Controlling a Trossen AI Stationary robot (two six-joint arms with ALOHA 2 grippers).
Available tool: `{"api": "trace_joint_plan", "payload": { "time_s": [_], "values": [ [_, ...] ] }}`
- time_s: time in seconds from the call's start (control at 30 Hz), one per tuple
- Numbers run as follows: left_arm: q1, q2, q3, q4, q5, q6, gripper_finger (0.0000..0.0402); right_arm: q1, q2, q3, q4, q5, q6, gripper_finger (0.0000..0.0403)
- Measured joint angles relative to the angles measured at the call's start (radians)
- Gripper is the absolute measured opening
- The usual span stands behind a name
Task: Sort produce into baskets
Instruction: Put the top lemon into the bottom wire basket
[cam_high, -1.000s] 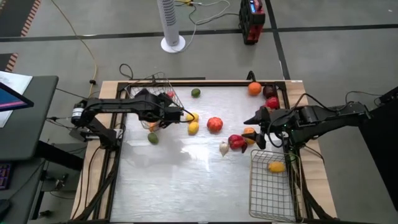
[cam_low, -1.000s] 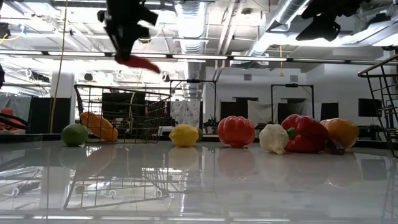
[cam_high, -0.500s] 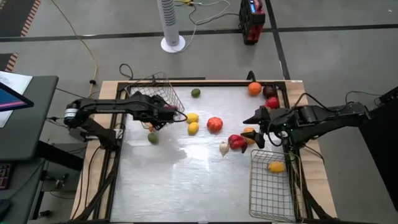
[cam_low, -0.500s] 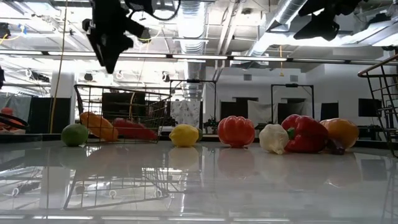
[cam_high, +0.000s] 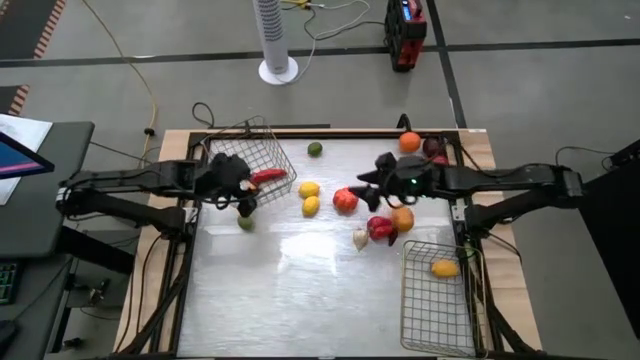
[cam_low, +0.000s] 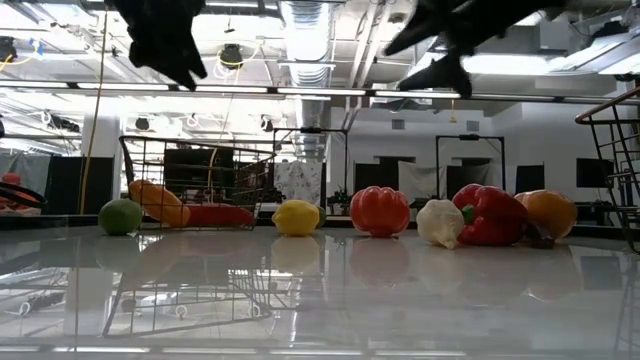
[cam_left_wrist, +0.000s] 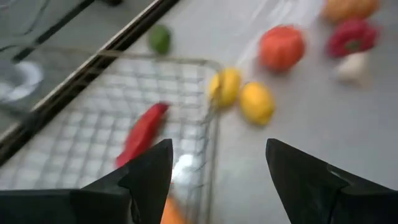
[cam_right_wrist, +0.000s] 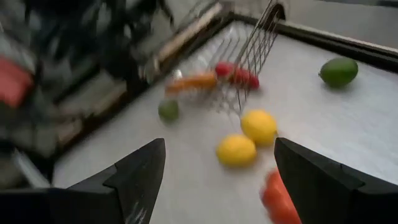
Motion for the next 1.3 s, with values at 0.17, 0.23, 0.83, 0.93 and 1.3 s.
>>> {"api": "trace_joint_plan", "payload": {
  "time_s": [0.17,0.23,0.83,0.93,1.3],
  "values": [
    [0.001,-0.002,-0.027,0.051,0.029,0.05,0.0245,-0.056,0.114,0.031,0.13,0.0,0.104,0.0329],
    [0.001,0.012,-0.027,0.067,0.064,0.06,0.0245,-0.074,0.154,0.071,0.085,0.0,0.112,0.0329],
    [0.148,0.058,-0.027,0.256,0.099,0.062,0.0245,-0.373,0.592,0.517,-0.251,-0.368,-0.365,0.0329],
    [0.17,0.058,-0.027,0.255,0.099,0.046,0.0245,-0.378,0.662,0.599,-0.294,-0.45,-0.462,0.0329],
    [0.214,0.058,-0.027,0.274,0.099,0.008,0.0245,-0.258,0.827,0.689,-0.362,-0.489,-0.698,0.0329]
  ]
}}
